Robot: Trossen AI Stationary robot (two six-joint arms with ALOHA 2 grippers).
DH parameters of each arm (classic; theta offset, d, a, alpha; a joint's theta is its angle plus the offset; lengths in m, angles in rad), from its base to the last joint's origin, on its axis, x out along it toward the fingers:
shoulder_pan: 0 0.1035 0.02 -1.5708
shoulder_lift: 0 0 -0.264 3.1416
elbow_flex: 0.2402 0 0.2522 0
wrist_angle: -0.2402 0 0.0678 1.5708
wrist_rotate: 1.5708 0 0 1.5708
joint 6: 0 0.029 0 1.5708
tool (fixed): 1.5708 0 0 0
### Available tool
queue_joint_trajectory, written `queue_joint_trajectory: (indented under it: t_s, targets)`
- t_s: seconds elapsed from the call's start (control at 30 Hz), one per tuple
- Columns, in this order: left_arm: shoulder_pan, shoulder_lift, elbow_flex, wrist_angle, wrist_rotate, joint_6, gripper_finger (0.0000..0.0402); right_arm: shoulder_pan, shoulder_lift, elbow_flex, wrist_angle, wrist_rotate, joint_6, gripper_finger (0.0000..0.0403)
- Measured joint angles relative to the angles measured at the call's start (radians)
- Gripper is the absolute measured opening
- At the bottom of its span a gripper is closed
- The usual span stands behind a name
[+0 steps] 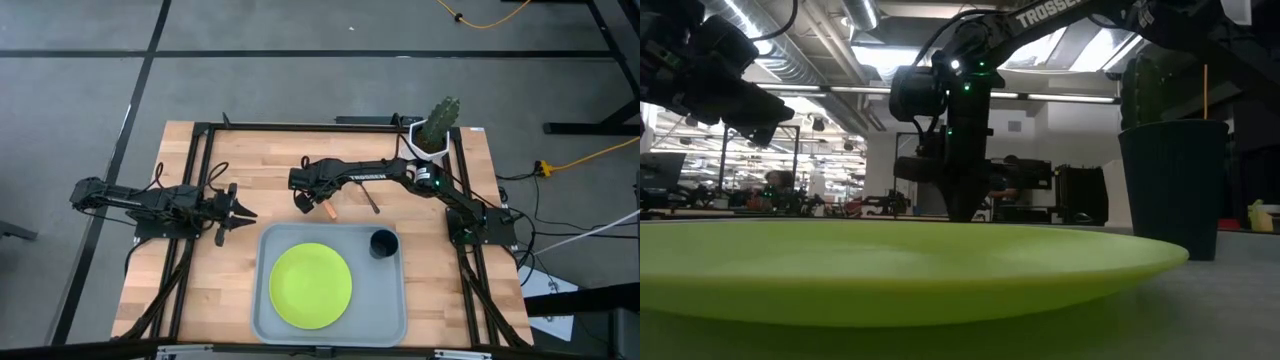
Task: Pick and place plate/cup/fork/spoon on tray
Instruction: Put the orange fork beside the green plate on the gray tray
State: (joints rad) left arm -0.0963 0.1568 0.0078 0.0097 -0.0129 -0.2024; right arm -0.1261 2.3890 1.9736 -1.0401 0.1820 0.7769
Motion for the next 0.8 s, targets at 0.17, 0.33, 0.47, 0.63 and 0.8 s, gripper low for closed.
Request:
queue_joint_trajectory:
  t_s: [0.17, 0.33, 0.47, 0.63, 0.8]
  targets:
    - [0.000, 0.000, 0.000, 0.000, 0.000, 0.001, 0.0077, 0.000, 0.000, 0.000, 0.000, 0.000, 0.001, 0.0053]
    - [0.000, 0.000, 0.000, 0.000, 0.000, 0.002, 0.0076, -0.003, 0.000, 0.001, -0.003, 0.001, 0.007, 0.0053]
    - [0.000, 0.000, 0.000, 0.000, 0.000, 0.002, 0.0076, -0.013, 0.000, 0.001, -0.012, 0.001, 0.003, 0.0053]
    - [0.000, 0.000, 0.000, 0.001, 0.000, 0.002, 0.0076, -0.054, -0.007, -0.047, 0.054, -0.129, -0.046, 0.0053]
    - [0.000, 0.000, 0.000, 0.002, -0.001, 0.002, 0.0076, -0.069, -0.009, -0.066, 0.104, -0.150, -0.050, 0.0053]
